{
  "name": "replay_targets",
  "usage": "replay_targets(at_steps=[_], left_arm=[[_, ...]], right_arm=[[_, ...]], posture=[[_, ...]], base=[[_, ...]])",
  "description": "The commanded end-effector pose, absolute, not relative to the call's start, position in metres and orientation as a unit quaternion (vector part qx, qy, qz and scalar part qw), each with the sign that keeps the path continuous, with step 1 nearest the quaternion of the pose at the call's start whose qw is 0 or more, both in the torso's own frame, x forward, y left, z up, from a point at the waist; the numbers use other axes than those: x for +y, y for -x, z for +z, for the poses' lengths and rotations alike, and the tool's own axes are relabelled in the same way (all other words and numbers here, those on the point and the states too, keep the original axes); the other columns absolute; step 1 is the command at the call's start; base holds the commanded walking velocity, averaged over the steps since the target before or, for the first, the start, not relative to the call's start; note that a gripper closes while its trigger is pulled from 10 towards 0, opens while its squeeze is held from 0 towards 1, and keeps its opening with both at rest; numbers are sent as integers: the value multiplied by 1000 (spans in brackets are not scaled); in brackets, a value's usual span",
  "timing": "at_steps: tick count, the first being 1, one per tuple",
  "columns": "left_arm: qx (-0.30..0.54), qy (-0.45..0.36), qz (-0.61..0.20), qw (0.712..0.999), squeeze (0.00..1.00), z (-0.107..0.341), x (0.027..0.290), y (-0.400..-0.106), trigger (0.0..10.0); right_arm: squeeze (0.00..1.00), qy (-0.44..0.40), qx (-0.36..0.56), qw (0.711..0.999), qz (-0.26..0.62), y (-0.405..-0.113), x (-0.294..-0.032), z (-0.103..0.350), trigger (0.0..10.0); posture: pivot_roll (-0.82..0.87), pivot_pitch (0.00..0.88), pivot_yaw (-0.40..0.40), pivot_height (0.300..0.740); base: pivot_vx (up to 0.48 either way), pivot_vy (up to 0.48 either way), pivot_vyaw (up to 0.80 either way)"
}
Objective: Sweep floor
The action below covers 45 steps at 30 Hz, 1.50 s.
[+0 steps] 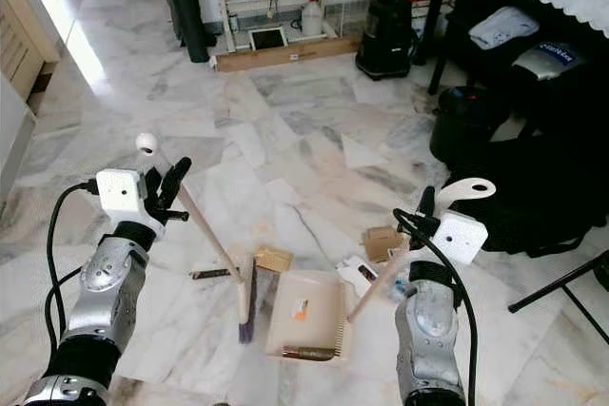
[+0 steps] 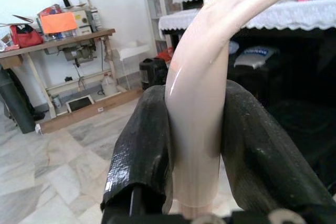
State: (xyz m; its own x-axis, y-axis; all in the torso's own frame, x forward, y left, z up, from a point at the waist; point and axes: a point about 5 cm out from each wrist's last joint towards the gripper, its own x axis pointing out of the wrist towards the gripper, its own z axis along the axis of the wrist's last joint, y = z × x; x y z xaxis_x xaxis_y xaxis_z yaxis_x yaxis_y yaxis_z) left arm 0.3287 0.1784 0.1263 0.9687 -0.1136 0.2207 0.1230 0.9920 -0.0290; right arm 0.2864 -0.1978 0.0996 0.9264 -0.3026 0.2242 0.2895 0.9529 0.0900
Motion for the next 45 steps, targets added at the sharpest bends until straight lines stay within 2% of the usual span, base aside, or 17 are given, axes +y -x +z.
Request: replay_targets(at_steps=[1, 18, 26, 45], left_arm=[[-138, 12, -54, 989, 0, 138, 182, -332, 10000], [-142, 25, -89, 986, 0, 142, 161, -341, 10000], [-136, 19, -90, 986, 0, 141, 166, -342, 10000], [-135, 19, -92, 986, 0, 141, 164, -344, 10000]], right_arm=[[0, -20, -155, 976, -149, -288, -200, 117, 10000], [0, -10, -148, 975, -168, -286, -205, 118, 10000], [0, -7, -151, 973, -176, -284, -205, 120, 10000], [0, -6, -146, 973, -179, -284, -204, 118, 10000]], posture=[[-30, 0, 1, 740], [-92, 0, 34, 740], [-114, 0, 62, 740], [-112, 0, 68, 740]], base=[[0, 0, 0], [0, 0, 0], [0, 0, 0], [0, 0, 0]])
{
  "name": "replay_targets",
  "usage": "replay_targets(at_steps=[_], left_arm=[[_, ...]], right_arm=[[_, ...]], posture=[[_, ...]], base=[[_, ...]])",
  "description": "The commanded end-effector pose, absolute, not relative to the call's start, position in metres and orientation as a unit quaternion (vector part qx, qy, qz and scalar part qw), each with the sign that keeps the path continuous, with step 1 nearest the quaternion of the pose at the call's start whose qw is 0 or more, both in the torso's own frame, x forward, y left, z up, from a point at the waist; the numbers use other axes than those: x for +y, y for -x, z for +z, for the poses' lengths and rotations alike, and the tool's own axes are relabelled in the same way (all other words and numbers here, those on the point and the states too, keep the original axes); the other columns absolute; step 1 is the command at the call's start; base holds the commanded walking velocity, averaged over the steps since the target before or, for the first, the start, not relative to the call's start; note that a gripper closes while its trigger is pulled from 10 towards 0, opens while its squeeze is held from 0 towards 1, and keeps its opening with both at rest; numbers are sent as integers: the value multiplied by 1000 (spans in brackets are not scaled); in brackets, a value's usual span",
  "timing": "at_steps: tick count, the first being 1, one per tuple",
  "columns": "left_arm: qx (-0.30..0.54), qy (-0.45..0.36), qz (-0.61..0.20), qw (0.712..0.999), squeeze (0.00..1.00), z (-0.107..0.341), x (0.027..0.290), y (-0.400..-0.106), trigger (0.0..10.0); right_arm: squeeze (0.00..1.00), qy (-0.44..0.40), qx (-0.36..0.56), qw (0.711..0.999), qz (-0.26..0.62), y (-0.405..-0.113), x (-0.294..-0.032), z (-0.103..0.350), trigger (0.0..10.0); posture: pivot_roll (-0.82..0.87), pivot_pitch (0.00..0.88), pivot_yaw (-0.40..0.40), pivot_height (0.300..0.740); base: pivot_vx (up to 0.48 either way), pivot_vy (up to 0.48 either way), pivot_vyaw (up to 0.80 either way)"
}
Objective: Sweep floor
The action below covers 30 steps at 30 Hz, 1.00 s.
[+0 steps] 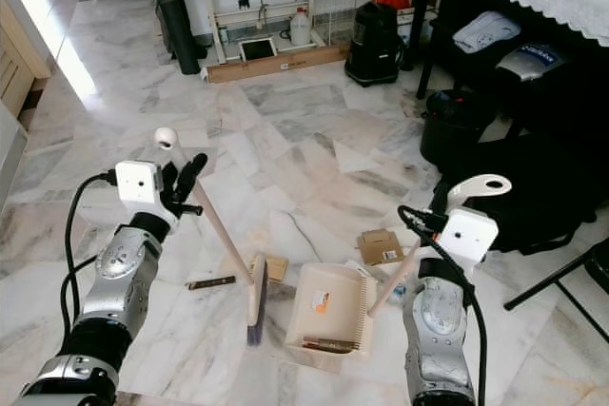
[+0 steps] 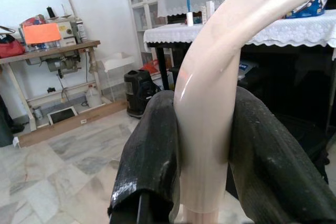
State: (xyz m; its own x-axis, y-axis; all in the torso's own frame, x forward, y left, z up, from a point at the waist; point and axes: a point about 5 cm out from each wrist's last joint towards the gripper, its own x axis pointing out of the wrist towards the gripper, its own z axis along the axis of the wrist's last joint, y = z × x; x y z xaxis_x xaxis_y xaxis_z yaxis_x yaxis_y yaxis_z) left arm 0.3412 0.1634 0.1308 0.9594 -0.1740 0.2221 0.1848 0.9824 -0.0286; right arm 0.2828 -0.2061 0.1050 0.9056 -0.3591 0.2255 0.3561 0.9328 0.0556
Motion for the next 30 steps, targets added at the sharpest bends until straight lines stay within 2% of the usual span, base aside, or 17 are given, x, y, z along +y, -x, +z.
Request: replay_targets(at_steps=[1, 23, 30], left_arm=[[-135, 19, -92, 986, 0, 141, 165, -344, 10000], [-132, 18, -91, 987, 0, 140, 166, -343, 10000], [-132, 16, -91, 987, 0, 140, 167, -343, 10000]], right_arm=[[0, -6, -146, 973, -179, -284, -204, 118, 10000], [0, -4, -148, 974, -174, -286, -201, 120, 10000], [0, -5, -147, 974, -172, -286, -199, 119, 10000]], posture=[[-112, 0, 68, 740], [-111, 0, 72, 740], [-110, 0, 76, 740]], base=[[0, 0, 0], [0, 0, 0], [0, 0, 412]])
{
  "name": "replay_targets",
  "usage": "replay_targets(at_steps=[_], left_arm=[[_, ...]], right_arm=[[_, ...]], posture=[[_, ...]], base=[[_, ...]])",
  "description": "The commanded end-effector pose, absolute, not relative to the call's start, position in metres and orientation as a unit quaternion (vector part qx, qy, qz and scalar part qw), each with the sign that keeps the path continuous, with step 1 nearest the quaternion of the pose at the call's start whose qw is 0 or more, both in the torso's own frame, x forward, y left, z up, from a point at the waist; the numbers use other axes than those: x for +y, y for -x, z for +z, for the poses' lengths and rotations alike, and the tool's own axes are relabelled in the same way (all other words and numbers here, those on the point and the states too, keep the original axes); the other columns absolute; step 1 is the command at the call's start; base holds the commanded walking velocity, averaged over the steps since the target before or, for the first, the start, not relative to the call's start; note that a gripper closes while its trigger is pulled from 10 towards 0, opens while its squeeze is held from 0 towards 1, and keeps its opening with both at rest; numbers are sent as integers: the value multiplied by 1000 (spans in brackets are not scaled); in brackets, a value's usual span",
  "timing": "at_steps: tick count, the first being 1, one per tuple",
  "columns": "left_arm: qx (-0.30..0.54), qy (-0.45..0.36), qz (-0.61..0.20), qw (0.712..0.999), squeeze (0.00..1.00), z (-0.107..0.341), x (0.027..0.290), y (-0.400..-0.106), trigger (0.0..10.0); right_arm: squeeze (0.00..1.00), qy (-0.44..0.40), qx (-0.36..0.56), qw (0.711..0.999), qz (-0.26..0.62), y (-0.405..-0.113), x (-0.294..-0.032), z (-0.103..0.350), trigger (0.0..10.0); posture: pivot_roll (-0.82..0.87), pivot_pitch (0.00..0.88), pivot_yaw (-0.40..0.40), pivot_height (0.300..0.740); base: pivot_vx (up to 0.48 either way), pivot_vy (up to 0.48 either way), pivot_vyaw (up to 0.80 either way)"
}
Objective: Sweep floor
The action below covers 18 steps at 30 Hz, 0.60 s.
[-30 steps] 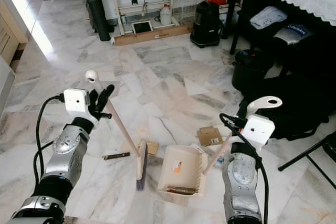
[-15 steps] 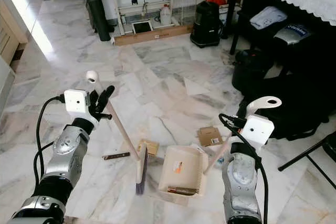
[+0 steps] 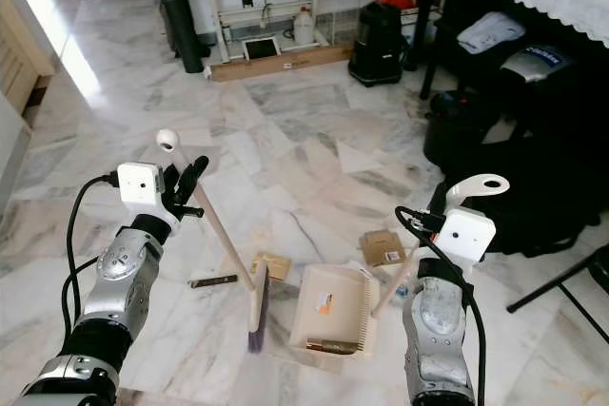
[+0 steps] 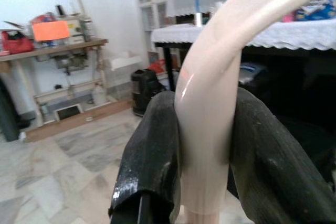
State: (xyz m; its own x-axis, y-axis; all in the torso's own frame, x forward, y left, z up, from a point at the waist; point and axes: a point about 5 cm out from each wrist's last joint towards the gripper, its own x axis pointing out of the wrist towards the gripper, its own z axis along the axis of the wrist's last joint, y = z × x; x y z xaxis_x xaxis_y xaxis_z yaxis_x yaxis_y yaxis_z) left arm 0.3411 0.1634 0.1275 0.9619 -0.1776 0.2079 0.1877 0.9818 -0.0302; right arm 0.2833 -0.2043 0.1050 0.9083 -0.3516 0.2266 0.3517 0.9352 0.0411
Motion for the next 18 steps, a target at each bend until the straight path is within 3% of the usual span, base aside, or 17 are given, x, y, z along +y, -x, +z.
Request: replay_targets(at_steps=[1, 18], left_arm=[[-132, 16, -91, 987, 0, 140, 167, -343, 10000], [-132, 17, -93, 987, 0, 139, 165, -343, 10000]], right_arm=[[0, -5, -147, 974, -172, -286, -199, 119, 10000], [0, -5, -147, 975, -168, -287, -199, 120, 10000]], posture=[[-110, 0, 76, 740], [-107, 0, 70, 740]], base=[[0, 0, 419], [0, 0, 460]])
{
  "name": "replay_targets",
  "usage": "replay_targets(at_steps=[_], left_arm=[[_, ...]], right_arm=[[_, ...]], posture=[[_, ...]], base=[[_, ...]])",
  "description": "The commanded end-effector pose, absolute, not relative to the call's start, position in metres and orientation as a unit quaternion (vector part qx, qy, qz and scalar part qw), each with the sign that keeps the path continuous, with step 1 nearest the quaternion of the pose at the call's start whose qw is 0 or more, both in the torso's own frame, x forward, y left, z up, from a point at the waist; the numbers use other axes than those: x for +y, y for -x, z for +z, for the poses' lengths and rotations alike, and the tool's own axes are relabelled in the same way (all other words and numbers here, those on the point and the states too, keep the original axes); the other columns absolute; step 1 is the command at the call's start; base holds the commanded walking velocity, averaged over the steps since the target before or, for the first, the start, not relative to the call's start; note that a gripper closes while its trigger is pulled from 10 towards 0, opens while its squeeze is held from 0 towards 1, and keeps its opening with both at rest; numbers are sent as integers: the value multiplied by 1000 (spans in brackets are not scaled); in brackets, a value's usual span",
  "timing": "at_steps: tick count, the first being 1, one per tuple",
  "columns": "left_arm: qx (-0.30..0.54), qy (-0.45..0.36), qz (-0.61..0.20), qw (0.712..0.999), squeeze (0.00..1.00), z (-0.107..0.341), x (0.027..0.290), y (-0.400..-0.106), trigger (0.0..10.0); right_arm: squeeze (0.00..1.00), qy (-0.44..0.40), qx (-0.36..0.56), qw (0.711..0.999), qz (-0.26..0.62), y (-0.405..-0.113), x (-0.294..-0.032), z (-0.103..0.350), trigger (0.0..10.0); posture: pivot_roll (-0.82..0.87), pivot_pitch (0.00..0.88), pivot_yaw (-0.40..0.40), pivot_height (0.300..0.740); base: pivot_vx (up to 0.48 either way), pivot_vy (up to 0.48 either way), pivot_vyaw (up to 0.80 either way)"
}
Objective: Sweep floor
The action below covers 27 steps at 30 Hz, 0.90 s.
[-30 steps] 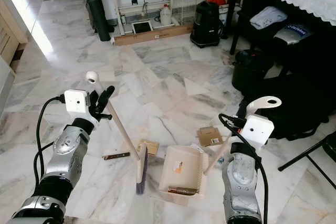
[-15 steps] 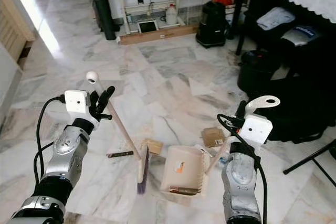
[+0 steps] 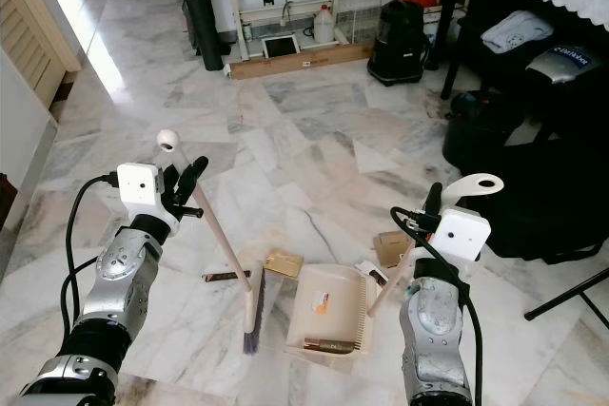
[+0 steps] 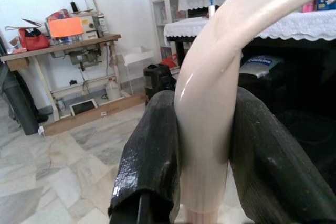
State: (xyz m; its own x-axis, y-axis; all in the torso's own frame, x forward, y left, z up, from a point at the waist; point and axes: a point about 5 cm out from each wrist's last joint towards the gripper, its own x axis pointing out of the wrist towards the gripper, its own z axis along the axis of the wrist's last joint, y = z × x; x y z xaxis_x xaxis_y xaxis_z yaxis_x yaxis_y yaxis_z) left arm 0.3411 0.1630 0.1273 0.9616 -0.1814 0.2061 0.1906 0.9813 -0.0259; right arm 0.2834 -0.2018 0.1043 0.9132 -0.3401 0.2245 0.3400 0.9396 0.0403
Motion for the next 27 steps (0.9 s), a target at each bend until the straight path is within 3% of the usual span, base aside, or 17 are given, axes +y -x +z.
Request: replay_targets(at_steps=[1, 27], left_arm=[[-131, 17, -92, 987, 0, 139, 165, -343, 10000], [-130, 17, -88, 987, 0, 137, 166, -341, 10000]], right_arm=[[0, -4, -147, 975, -168, -287, -199, 119, 10000], [0, -7, -147, 975, -166, -288, -197, 120, 10000]], posture=[[-107, 0, 70, 740], [-86, 0, 63, 740]], base=[[0, 0, 456], [0, 0, 476]])
